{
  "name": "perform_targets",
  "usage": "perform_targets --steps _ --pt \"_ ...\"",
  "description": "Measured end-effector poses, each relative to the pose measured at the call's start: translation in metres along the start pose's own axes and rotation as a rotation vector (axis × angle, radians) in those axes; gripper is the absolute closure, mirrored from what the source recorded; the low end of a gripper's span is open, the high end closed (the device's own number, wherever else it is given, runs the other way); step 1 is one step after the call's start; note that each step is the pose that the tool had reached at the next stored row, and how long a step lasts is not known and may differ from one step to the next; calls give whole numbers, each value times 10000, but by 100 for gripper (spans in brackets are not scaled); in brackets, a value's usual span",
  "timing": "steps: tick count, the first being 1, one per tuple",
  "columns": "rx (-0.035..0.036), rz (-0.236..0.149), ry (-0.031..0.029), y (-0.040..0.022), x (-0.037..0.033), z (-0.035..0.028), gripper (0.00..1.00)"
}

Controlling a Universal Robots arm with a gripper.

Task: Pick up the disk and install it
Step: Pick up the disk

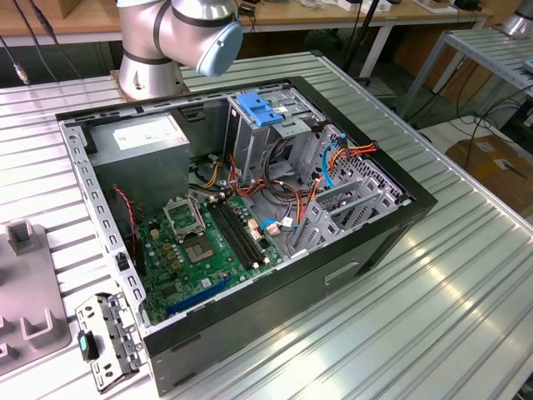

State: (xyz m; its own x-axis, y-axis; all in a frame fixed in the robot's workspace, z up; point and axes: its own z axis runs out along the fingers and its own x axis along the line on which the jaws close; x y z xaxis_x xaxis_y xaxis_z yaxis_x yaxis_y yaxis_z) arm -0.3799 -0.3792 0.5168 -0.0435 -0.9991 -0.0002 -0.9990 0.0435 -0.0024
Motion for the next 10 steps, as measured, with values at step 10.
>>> perform_targets --steps 10 --pt "-53 6 2 -370 15 2 64"
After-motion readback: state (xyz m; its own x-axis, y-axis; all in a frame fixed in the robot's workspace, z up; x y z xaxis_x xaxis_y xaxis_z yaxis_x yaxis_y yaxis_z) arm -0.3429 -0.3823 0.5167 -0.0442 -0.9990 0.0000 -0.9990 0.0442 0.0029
